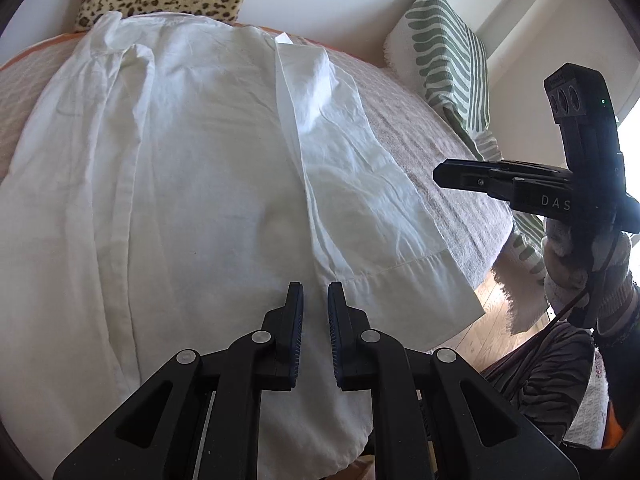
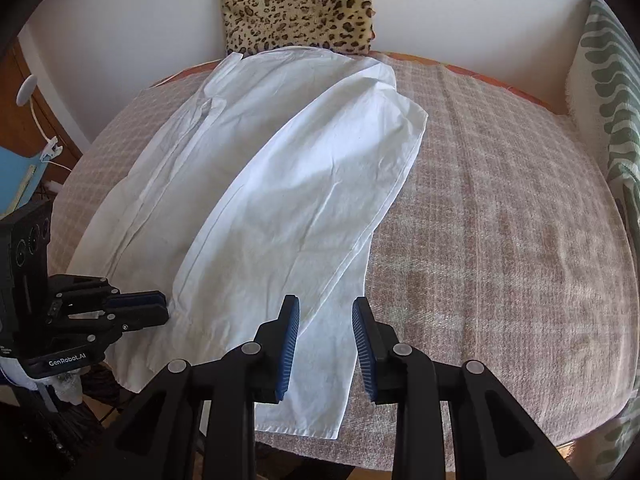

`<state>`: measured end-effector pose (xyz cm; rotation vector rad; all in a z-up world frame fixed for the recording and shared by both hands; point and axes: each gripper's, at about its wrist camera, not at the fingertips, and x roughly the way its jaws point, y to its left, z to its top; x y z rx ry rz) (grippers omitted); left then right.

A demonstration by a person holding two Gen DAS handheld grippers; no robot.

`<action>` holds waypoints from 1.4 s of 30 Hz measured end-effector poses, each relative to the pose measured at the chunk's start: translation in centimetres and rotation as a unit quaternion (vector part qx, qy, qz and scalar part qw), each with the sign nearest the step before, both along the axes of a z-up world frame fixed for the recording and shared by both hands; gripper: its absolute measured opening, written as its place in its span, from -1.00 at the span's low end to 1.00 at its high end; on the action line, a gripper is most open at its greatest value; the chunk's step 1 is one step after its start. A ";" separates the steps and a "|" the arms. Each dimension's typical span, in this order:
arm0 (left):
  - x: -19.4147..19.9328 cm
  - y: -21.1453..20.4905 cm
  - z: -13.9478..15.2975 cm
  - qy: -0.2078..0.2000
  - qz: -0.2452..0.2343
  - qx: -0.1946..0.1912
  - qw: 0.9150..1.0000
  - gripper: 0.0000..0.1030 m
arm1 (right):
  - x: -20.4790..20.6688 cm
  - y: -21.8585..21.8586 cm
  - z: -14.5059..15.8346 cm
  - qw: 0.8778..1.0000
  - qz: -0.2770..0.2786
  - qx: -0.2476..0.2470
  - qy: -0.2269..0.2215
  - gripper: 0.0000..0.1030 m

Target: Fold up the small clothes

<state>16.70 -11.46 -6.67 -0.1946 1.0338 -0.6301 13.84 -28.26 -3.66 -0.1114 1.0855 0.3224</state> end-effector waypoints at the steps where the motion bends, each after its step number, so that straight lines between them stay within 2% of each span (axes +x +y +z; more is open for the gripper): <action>1: -0.2 0.0 0.2 -0.005 -0.001 -0.002 1.000 -0.79 | 0.6 0.5 0.6 1.000 0.007 -0.001 -0.010 -0.46; 4: -1.1 -0.3 1.4 -0.036 -0.005 -0.002 0.999 -0.79 | 3.0 2.4 2.0 0.999 0.036 -0.003 -0.035 -0.46; 8: -2.0 -1.6 2.4 -0.068 -0.031 -0.010 0.997 -0.79 | 8.4 5.5 1.5 0.999 0.042 -0.007 -0.026 -0.47; 12: -1.6 -2.9 1.2 -0.050 -0.055 -0.009 0.997 -0.79 | 13.1 7.3 -0.4 0.999 0.042 0.015 0.006 -0.48; 16: -1.4 -3.3 -0.4 -0.025 -0.066 -0.006 0.997 -0.79 | 16.1 9.6 -3.4 0.998 0.051 -0.002 0.028 -0.45; 19: -1.7 -3.2 -0.4 -0.031 -0.071 -0.005 0.997 -0.79 | 17.4 10.6 -5.0 0.997 0.054 0.019 0.045 -0.41; 21: -1.6 -2.8 -0.2 -0.026 -0.068 -0.012 0.997 -0.79 | 17.9 10.7 -5.5 0.996 0.055 0.054 0.053 -0.40; 24: -1.5 -1.8 0.1 -0.022 -0.057 -0.015 0.998 -0.79 | 17.8 9.7 -4.5 0.987 0.055 0.141 0.058 -0.41; 27: -1.5 -0.9 0.3 -0.020 -0.045 -0.021 0.999 -0.79 | 16.2 8.3 -2.9 0.983 0.050 0.168 0.058 -0.38; 30: -1.9 -0.7 1.2 -0.034 -0.043 -0.025 0.998 -0.79 | 13.1 6.9 -1.5 0.987 0.056 0.144 0.047 -0.38; 33: -2.3 -1.2 1.8 -0.048 -0.047 -0.025 0.997 -0.79 | 9.5 5.5 -1.3 0.993 0.056 0.091 0.045 -0.38; 36: -2.5 -2.2 2.0 -0.056 -0.055 -0.024 0.997 -0.79 | 6.2 3.4 -1.4 0.996 0.048 0.068 0.045 -0.38; 42: -2.4 -4.6 1.5 -0.083 -0.063 -0.006 0.994 -0.77 | 2.6 0.9 -3.7 0.998 0.031 0.016 0.054 -0.41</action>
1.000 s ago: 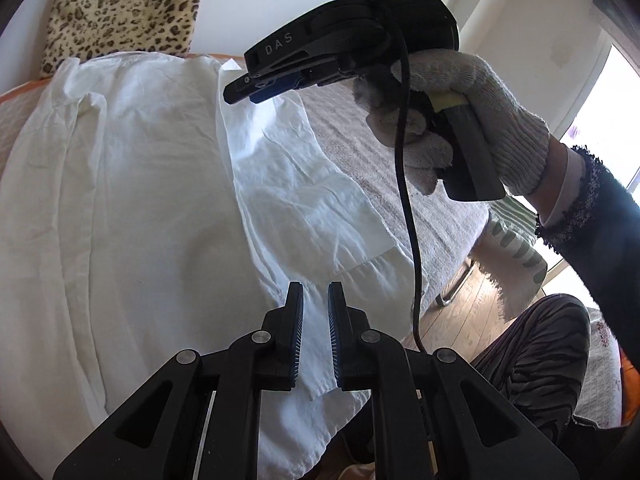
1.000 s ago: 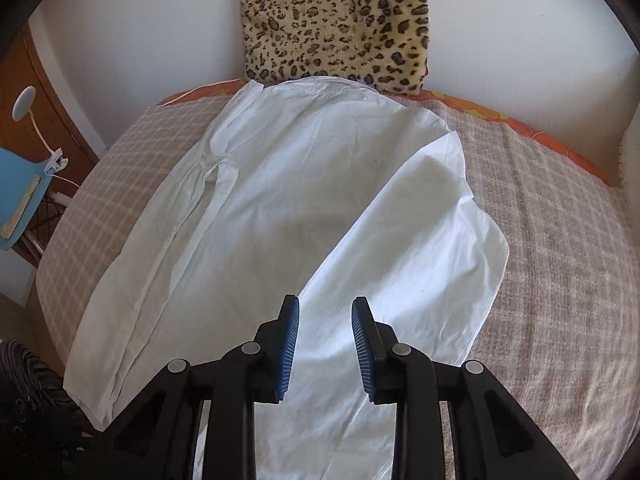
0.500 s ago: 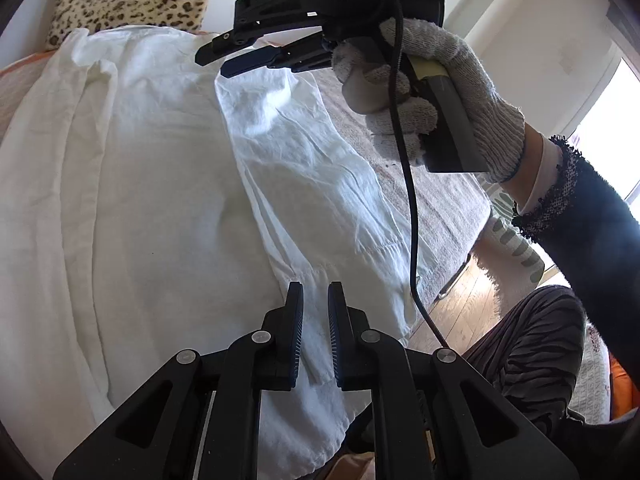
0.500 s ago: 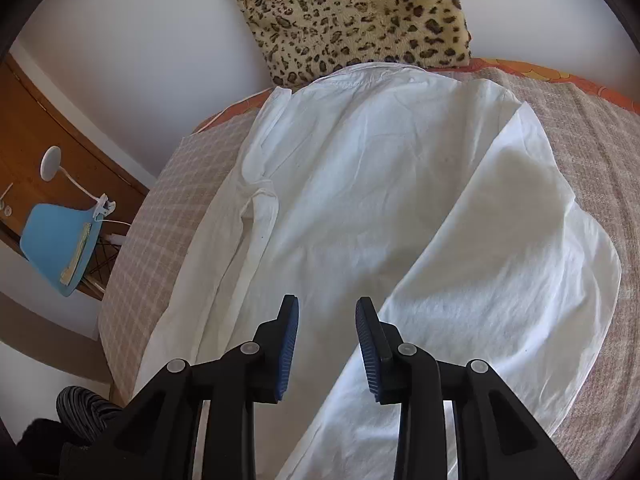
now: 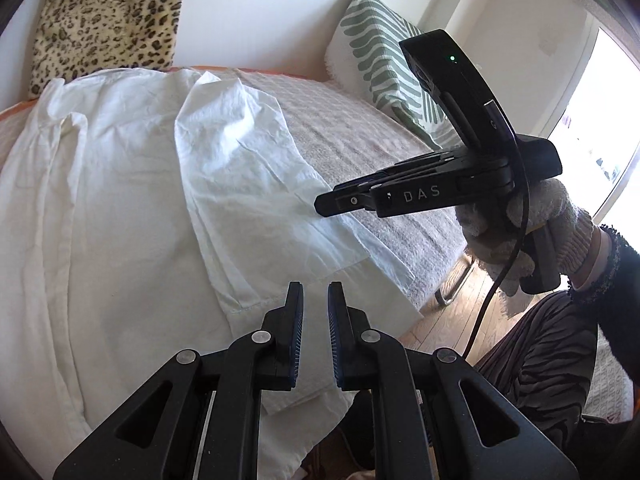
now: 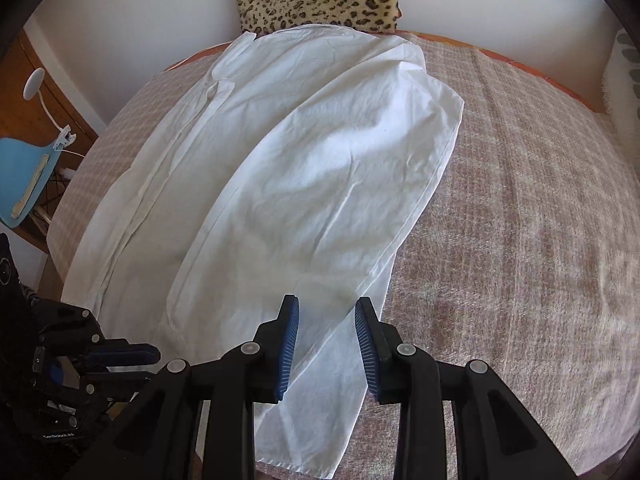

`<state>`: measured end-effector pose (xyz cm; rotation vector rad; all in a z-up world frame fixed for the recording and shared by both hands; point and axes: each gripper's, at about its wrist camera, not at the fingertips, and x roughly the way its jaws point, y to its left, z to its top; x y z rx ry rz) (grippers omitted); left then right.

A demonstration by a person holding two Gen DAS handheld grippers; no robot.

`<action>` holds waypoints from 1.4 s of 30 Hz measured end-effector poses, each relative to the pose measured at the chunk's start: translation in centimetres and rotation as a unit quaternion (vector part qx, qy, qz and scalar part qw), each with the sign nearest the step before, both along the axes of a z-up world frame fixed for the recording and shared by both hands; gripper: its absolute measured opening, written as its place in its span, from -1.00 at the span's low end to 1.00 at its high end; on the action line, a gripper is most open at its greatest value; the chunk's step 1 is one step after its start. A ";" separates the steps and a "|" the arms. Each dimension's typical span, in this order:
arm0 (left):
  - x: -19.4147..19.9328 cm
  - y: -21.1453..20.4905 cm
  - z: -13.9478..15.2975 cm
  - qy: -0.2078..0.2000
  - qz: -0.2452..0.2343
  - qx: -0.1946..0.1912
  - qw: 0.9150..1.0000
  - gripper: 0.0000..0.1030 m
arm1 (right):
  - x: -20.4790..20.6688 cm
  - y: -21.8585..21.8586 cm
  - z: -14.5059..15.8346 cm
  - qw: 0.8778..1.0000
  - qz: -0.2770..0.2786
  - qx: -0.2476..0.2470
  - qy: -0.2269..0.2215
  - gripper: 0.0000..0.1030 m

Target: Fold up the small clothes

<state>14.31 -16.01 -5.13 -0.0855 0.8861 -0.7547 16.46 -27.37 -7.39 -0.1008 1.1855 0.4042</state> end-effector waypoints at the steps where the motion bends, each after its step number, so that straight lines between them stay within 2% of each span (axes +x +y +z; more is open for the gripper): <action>1: 0.3 -0.3 -0.2 0.002 0.002 0.000 1.000 -0.74 | -0.2 -0.2 -0.5 1.000 -0.004 -0.007 0.005 -0.42; 6: 2.0 -2.2 -2.2 0.038 -0.003 0.006 0.999 -0.72 | -1.3 -1.5 -1.0 0.999 -0.019 -0.031 -0.001 -0.48; 9: 2.0 -2.8 -2.1 0.023 -0.014 0.026 0.999 -0.71 | -1.4 -3.6 -0.5 0.999 -0.049 0.015 0.004 -0.46; 10: 2.2 -2.7 -2.0 0.030 -0.013 0.022 0.999 -0.71 | -1.4 -4.2 -0.3 0.998 -0.055 0.031 0.006 -0.38; 12: 2.7 -2.1 -1.8 0.049 -0.012 0.008 0.999 -0.71 | -1.9 -5.2 -0.1 0.995 -0.065 0.079 0.022 -0.38; 15: 3.4 -0.8 -0.9 0.050 0.008 -0.007 0.999 -0.71 | -2.8 -6.3 -0.3 0.986 -0.072 0.143 0.050 -0.34; 19: 3.6 0.8 0.4 0.034 0.018 -0.004 0.999 -0.71 | -5.4 -5.5 -0.9 0.971 -0.060 0.215 0.084 -0.30; 22: 3.6 1.4 1.0 0.029 0.021 -0.003 0.999 -0.71 | -6.9 -3.9 -1.2 0.966 -0.040 0.236 0.097 -0.30; 24: 3.3 1.3 1.0 0.025 0.016 0.000 1.000 -0.71 | -7.6 -2.4 -1.5 0.969 -0.029 0.225 0.101 -0.31; 25: 3.2 1.3 0.9 0.024 0.015 0.003 1.000 -0.71 | -7.7 -1.8 -1.8 0.969 -0.024 0.221 0.105 -0.41; 26: 3.1 1.3 0.9 0.023 0.016 0.005 1.000 -0.71 | -7.8 -1.2 -2.1 0.970 -0.021 0.218 0.109 -0.64; 28: 2.9 1.3 0.8 0.023 0.019 0.005 1.000 -0.71 | -7.8 -0.6 -2.4 0.968 -0.019 0.225 0.112 -0.88; 29: 2.9 1.4 0.8 0.024 0.020 0.003 1.000 -0.71 | -7.5 -0.6 -2.3 0.962 -0.027 0.246 0.113 -0.94; 30: 2.9 1.5 0.8 0.024 0.022 0.002 0.999 -0.71 | -7.2 -1.0 -2.0 0.951 -0.038 0.285 0.112 -0.95; 32: 2.8 1.7 0.8 0.023 0.024 0.002 0.999 -0.71 | -6.9 -2.2 -1.3 0.923 -0.051 0.366 0.110 -0.95; 34: 2.8 1.7 0.8 0.021 0.024 0.004 0.999 -0.71 | -6.8 -3.4 -0.8 0.911 -0.063 0.396 0.095 -0.95; 35: 2.7 1.6 0.8 0.021 0.023 0.006 0.999 -0.71 | -6.7 -4.0 -0.8 0.910 -0.072 0.398 0.093 -0.95; 38: 2.4 1.2 0.7 0.021 0.015 0.012 1.000 -0.71 | -6.5 -4.6 -2.3 0.937 -0.106 0.315 0.109 -0.90; 40: 2.1 0.7 0.8 0.014 0.006 0.018 1.000 -0.71 | -7.0 -4.7 -3.6 0.947 -0.115 0.267 0.134 -0.85; 41: 1.9 0.3 0.9 0.010 0.001 0.021 1.000 -0.71 | -7.2 -4.9 -3.7 0.953 -0.112 0.245 0.141 -0.71; 42: 1.6 0.0 1.1 0.005 -0.005 0.025 1.000 -0.71 | -7.5 -4.8 -3.9 0.957 -0.105 0.227 0.144 -0.71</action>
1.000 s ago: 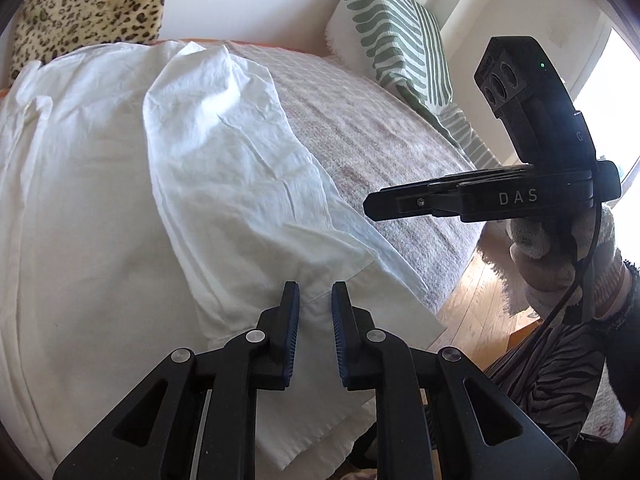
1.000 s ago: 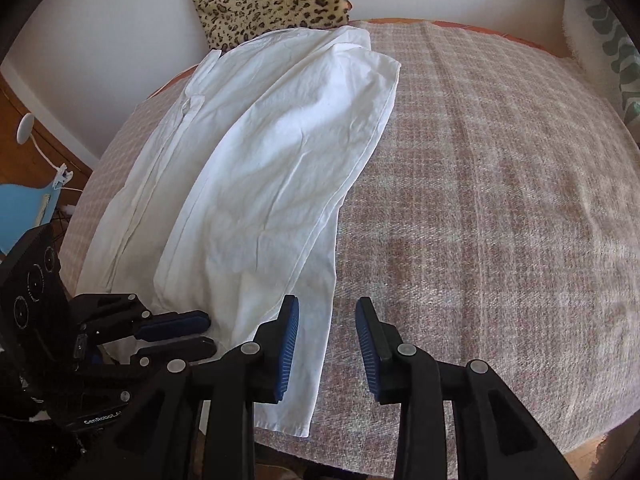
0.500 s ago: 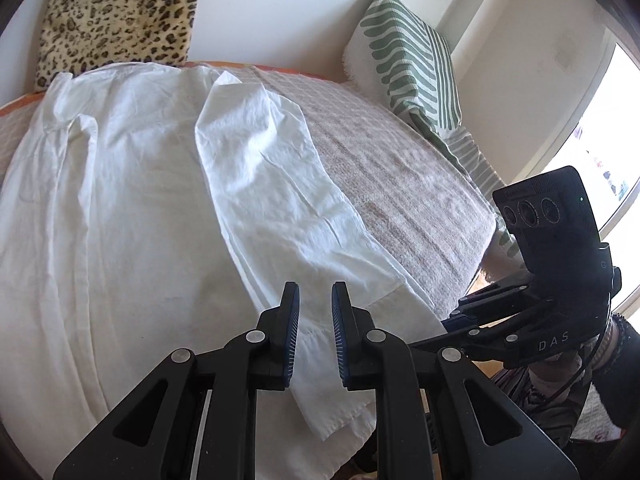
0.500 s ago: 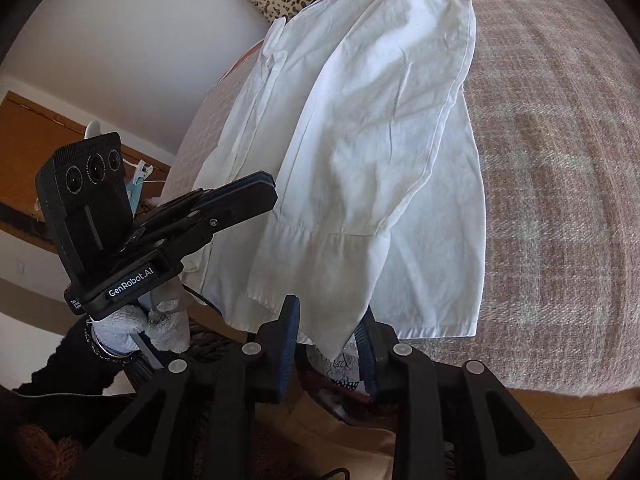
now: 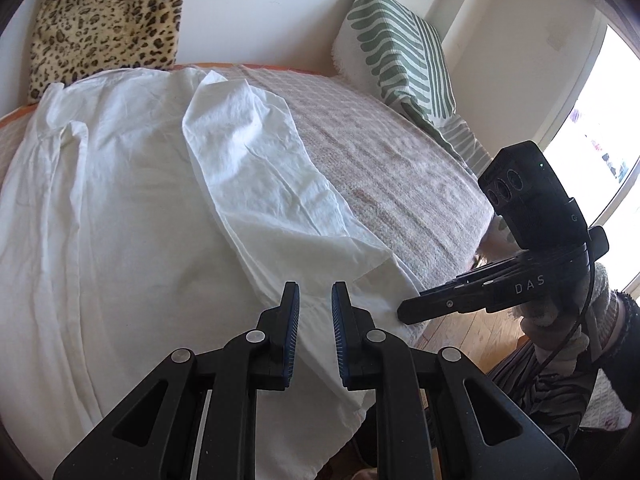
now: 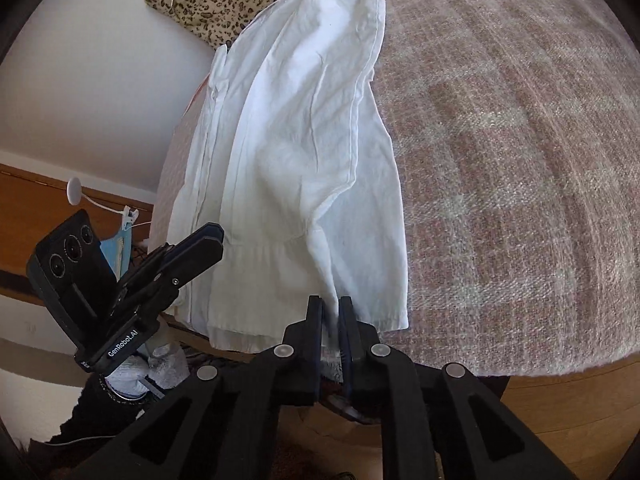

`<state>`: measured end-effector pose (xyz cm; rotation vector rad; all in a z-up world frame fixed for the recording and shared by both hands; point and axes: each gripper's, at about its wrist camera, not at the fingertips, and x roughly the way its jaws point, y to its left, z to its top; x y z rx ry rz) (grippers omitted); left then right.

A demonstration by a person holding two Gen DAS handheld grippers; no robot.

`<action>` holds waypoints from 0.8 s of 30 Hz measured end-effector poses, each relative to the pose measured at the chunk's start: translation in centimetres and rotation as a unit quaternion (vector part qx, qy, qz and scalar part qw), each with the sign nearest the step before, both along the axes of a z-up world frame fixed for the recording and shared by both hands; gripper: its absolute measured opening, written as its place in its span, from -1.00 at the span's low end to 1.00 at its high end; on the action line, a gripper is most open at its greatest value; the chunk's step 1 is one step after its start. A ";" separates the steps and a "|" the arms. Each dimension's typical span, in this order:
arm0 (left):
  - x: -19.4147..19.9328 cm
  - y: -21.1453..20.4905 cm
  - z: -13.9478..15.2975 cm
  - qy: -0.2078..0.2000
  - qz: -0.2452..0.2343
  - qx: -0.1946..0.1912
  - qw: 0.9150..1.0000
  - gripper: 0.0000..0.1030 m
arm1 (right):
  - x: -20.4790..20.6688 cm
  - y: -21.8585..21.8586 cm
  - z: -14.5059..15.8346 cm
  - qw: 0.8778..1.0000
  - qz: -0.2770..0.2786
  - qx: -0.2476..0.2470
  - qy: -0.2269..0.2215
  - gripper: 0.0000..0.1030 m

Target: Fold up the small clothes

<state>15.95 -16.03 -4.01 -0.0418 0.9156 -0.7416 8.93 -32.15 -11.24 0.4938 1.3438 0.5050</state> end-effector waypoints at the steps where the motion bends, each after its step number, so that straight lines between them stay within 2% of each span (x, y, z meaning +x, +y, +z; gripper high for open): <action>1: -0.3 -0.4 0.2 -0.005 -0.007 0.003 1.000 -0.71 | -0.2 0.2 0.3 1.000 0.006 -0.005 -0.009 -0.56; 2: -0.5 -0.8 0.3 -0.012 -0.017 0.007 1.000 -0.71 | -0.3 0.3 0.8 1.000 0.012 -0.012 -0.016 -0.43; 3: -0.7 -1.2 0.4 -0.022 -0.026 0.014 0.999 -0.71 | -0.5 0.3 1.5 0.999 0.016 -0.024 -0.030 -0.41; 5: -1.3 -1.0 -0.2 -0.028 -0.028 0.032 0.999 -0.71 | -0.7 -0.1 2.7 0.998 0.008 -0.026 -0.053 -0.40; 7: -1.6 -0.2 -1.5 -0.011 -0.019 0.036 0.999 -0.71 | -0.5 -0.9 3.7 0.997 0.003 -0.015 -0.071 -0.40; 9: -1.9 0.7 -2.9 0.001 -0.020 0.043 0.999 -0.72 | -0.3 -1.3 4.6 0.994 -0.004 -0.028 -0.102 -0.40; 11: -2.8 1.3 -3.0 -0.021 -0.026 0.037 0.999 -0.71 | 0.1 -1.0 5.0 0.993 -0.002 -0.023 -0.117 -0.41; 14: -2.9 0.9 -2.6 -0.019 -0.024 0.038 0.999 -0.70 | 1.0 1.1 5.5 0.991 0.018 -0.016 -0.133 -0.44; 18: -2.9 0.3 -2.6 -0.020 -0.030 0.042 0.998 -0.70 | 1.1 3.5 4.4 0.989 0.036 -0.080 -0.122 -0.43; 20: -3.0 0.6 -2.9 -0.015 -0.026 0.035 0.999 -0.70 | 0.6 3.1 4.0 0.991 0.018 -0.081 -0.105 -0.40; 24: -2.9 1.1 -3.0 -0.006 -0.022 0.022 0.999 -0.70 | -1.6 2.3 4.1 0.992 -0.010 -0.057 -0.113 -0.29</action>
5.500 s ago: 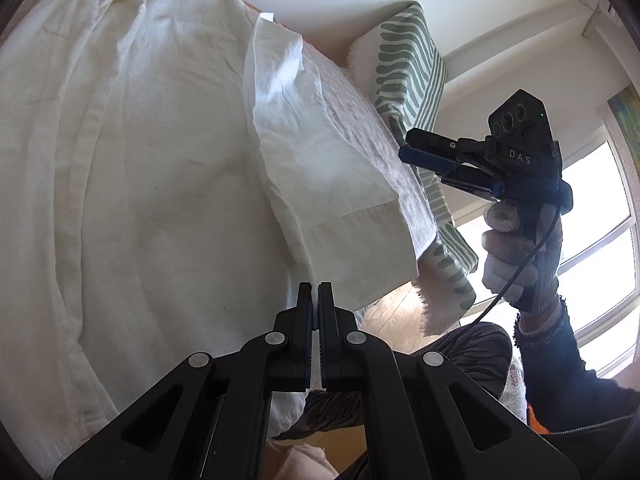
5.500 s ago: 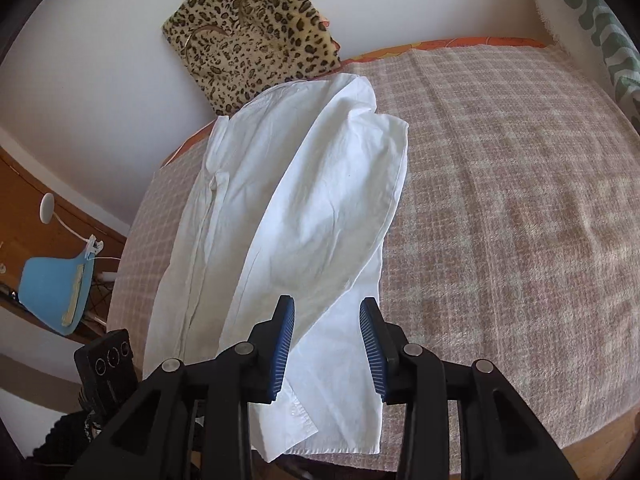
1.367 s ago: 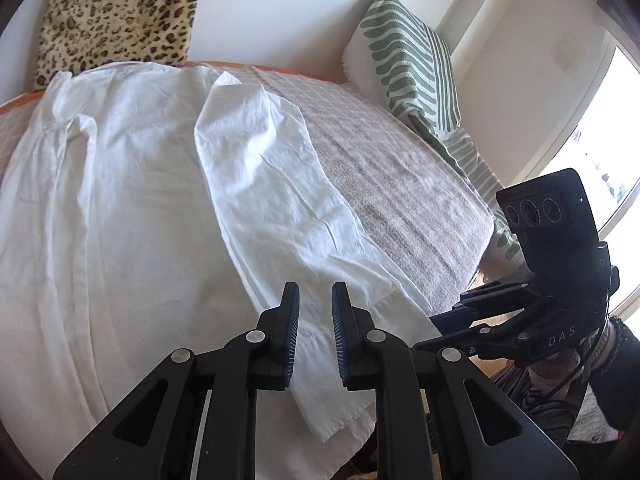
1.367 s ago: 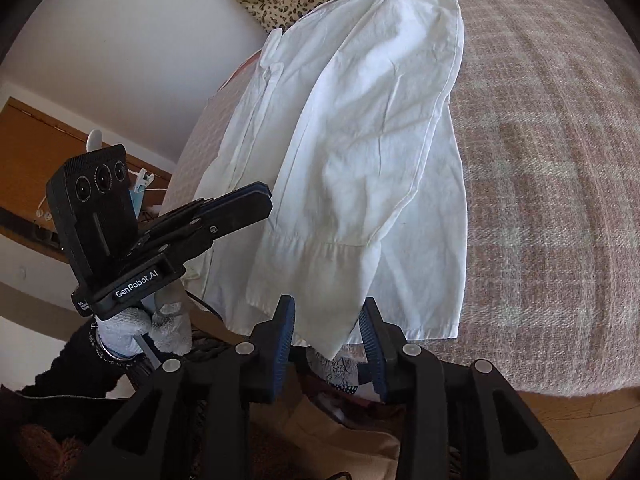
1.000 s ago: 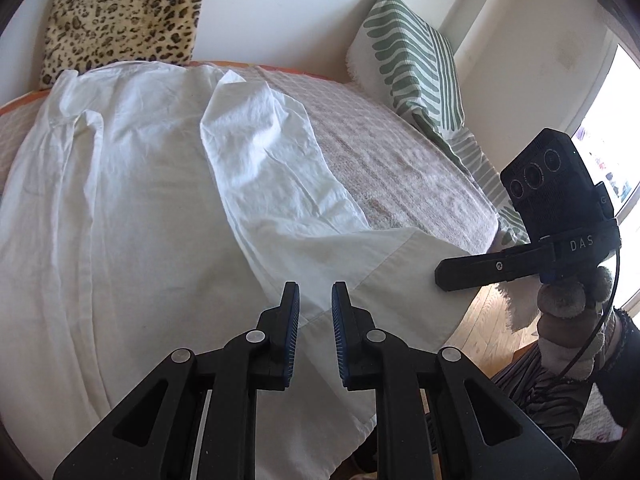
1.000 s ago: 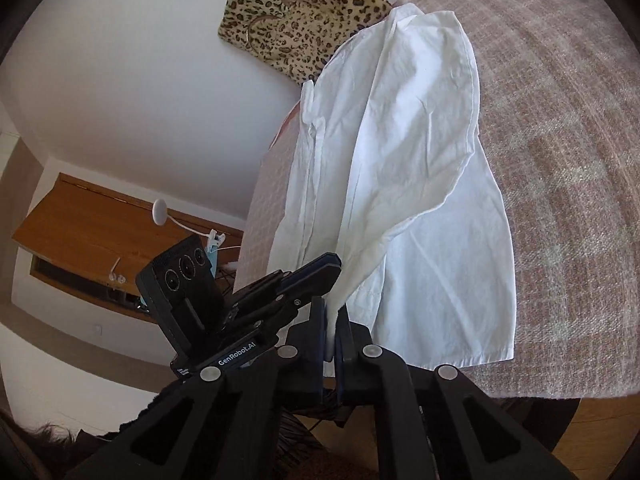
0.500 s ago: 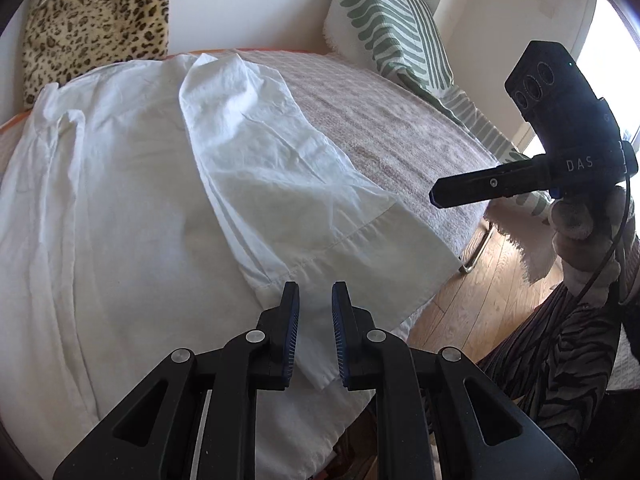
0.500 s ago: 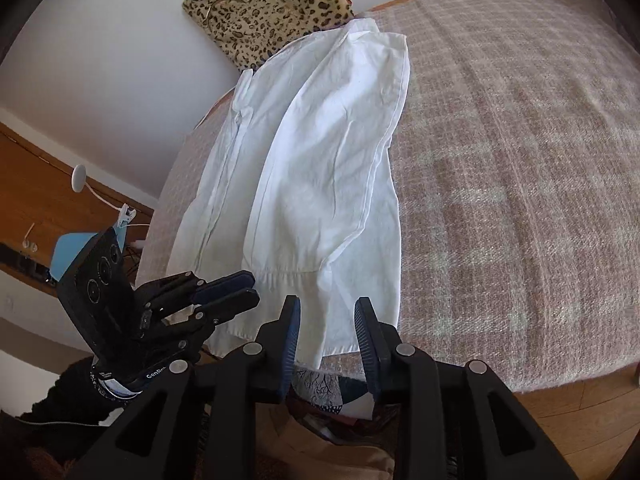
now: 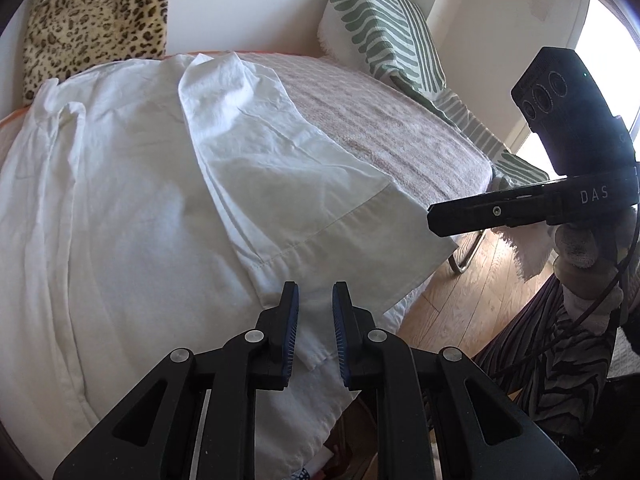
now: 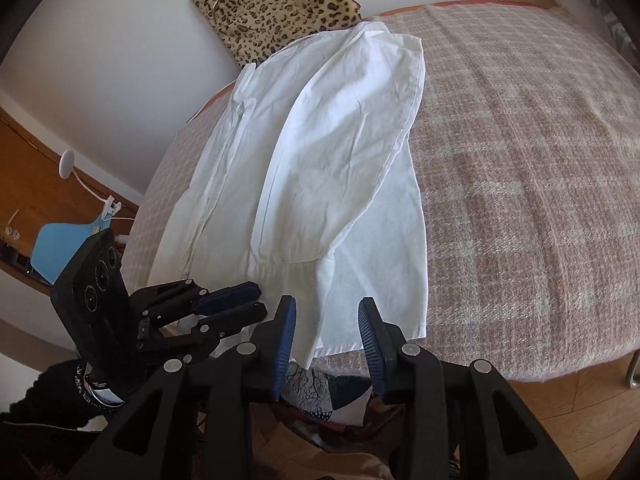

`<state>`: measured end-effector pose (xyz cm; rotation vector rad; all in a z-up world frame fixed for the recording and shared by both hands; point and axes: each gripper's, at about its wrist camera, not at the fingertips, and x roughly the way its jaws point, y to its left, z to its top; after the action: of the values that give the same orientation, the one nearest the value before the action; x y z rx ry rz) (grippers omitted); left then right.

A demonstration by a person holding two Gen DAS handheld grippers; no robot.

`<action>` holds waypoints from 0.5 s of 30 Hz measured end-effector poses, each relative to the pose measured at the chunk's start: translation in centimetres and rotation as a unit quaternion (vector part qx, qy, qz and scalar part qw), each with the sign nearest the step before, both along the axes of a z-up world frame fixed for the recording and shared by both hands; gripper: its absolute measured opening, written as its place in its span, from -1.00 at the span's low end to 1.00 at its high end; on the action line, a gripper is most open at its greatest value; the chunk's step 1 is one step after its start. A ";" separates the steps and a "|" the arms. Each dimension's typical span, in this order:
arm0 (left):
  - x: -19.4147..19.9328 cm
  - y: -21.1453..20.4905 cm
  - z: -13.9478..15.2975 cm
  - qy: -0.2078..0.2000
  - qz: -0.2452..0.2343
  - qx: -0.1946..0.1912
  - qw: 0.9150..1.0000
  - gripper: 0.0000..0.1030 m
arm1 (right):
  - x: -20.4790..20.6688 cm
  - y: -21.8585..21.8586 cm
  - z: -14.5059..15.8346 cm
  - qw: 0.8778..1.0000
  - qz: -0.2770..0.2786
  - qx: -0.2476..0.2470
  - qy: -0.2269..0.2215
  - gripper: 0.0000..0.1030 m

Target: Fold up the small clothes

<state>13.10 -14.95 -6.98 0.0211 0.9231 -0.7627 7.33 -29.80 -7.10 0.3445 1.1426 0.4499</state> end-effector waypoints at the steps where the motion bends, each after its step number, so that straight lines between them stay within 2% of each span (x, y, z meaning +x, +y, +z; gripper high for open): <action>1: 0.1 0.0 0.0 0.003 0.001 -0.003 1.000 -0.70 | -0.8 0.0 -0.1 1.000 -0.001 0.008 -0.002 -0.26; 4: 0.2 -0.1 0.0 0.005 0.001 -0.006 1.000 -0.70 | -2.4 1.0 -0.8 1.000 0.005 0.019 0.002 -0.26; 6: 0.2 -0.1 0.0 0.007 0.001 -0.009 1.000 -0.70 | -2.4 1.7 -1.3 1.000 0.000 0.007 -0.002 -0.30; 9: 0.3 0.2 0.1 0.011 0.007 -0.017 1.000 -0.70 | -1.7 2.1 -1.5 1.000 -0.002 0.013 0.001 -0.44; 10: 0.3 0.3 0.1 0.009 0.009 -0.017 1.000 -0.70 | -1.4 2.1 -1.8 1.000 -0.003 0.021 0.011 -0.59; 11: 0.3 0.4 0.2 0.007 0.009 -0.017 1.000 -0.70 | -0.9 1.9 -2.3 0.999 -0.008 0.045 0.029 -0.74; 13: 0.3 0.5 0.1 0.006 0.009 -0.016 1.000 -0.70 | -0.4 0.9 -3.6 0.989 -0.023 0.130 0.071 -0.85; 15: 0.3 0.5 0.0 0.007 0.008 -0.015 1.000 -0.70 | -0.2 -0.6 -4.7 0.968 -0.050 0.226 0.094 -0.87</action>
<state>13.44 -14.40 -6.95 -0.0176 0.9238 -0.7614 7.12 -30.40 -11.77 0.8533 1.1940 0.5974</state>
